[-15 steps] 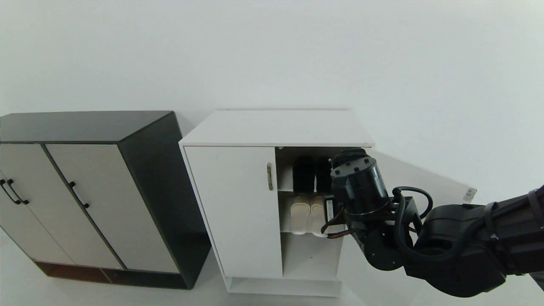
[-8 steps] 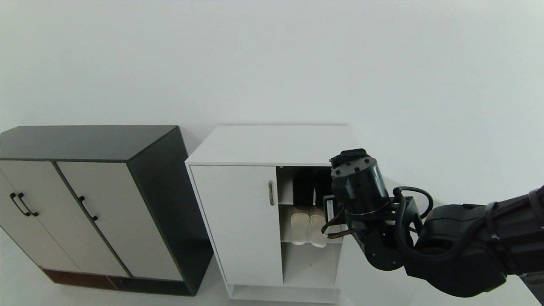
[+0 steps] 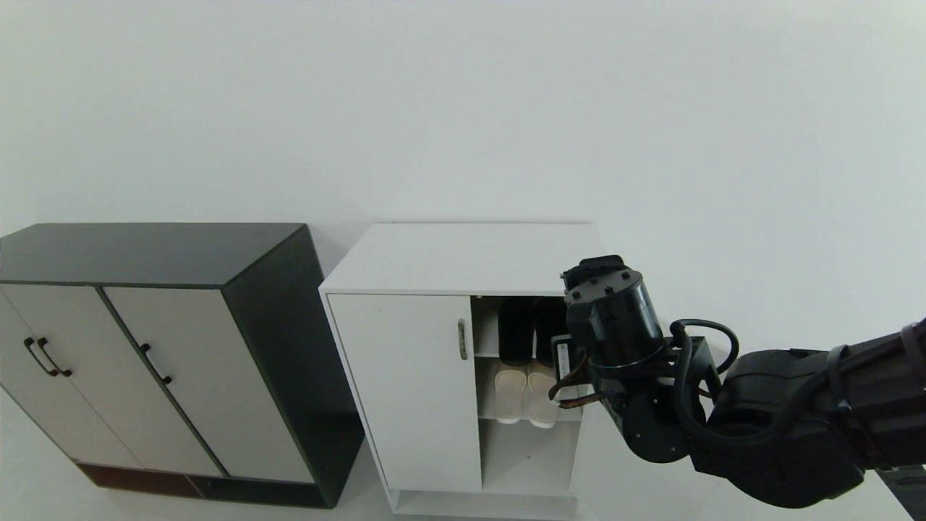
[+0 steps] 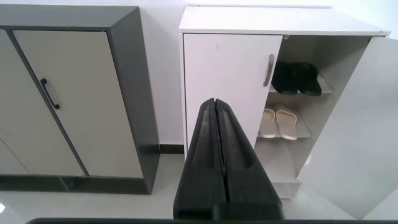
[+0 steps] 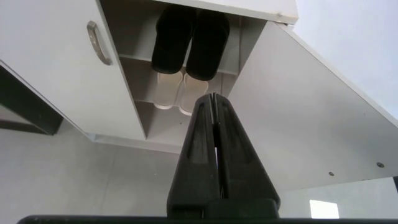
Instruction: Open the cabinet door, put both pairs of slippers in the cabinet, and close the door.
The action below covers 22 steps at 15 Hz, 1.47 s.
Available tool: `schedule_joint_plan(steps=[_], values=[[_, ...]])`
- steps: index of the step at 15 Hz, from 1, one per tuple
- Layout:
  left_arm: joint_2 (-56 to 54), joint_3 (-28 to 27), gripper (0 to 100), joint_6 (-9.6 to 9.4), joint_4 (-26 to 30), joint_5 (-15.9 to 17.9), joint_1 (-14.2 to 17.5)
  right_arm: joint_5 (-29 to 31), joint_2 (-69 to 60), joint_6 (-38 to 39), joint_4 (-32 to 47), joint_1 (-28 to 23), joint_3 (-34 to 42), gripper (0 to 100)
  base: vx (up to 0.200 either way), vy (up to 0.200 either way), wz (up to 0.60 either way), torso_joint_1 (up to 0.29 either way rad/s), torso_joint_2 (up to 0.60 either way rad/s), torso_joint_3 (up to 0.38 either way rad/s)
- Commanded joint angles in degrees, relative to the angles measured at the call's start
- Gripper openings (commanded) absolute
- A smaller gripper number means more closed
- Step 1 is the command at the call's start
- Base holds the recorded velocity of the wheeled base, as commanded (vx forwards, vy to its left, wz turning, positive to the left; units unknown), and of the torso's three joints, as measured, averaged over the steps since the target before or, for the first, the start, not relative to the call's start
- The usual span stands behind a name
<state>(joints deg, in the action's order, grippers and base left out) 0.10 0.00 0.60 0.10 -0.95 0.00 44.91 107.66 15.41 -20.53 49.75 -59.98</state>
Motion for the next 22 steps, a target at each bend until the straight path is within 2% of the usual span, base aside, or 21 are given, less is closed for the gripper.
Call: schedule_joint_plan(steps=[1, 4, 11, 13, 16, 20, 22], values=[[0.08, 0.00, 0, 0.02, -0.01, -0.02, 0.00, 0.00, -0.08, -0.12, 0.05, 0.08, 0.12, 0, 0.000, 0.000, 0.00, 0.000, 0.00, 0.000], [0.08, 0.00, 0, 0.02, -0.01, -0.02, 0.00, 0.09, -0.08, -0.82, -1.18, 0.08, 0.74, 0, 0.000, 0.000, 0.00, 0.000, 0.00, 0.000], [-0.01, 0.00, 0, 0.02, -0.01, -0.02, 0.00, 0.00, -0.16, -1.79, -2.85, -0.97, 1.27, 0, 0.000, 0.000, -0.51, 0.002, 0.00, 0.002], [-0.01, 0.00, 0, 0.02, -0.01, -0.02, 0.00, -0.53, -0.78, -3.28, -3.90, -4.57, 1.09, 0, 0.000, 0.000, 0.00, 0.000, 0.00, 0.000], [-0.01, 0.00, 0, 0.11, -0.01, -0.02, 0.00, -6.85, -3.24, -4.07, -3.38, -10.37, -0.32, 0, 0.000, 0.000, 0.00, 0.000, 0.00, 0.000], [-0.01, 0.00, 0, 0.11, -0.01, -0.02, 0.00, -11.95, -4.12, -3.98, -0.92, -17.49, -2.34, 0, 0.000, 0.000, 0.00, 0.000, 0.00, 0.000], [0.08, 0.00, 0, 0.11, -0.01, -0.02, 0.00, -12.83, -3.15, -3.98, -0.92, -19.16, -2.95, 0, -0.200, 0.000, 0.00, 0.002, 0.00, 0.002]])
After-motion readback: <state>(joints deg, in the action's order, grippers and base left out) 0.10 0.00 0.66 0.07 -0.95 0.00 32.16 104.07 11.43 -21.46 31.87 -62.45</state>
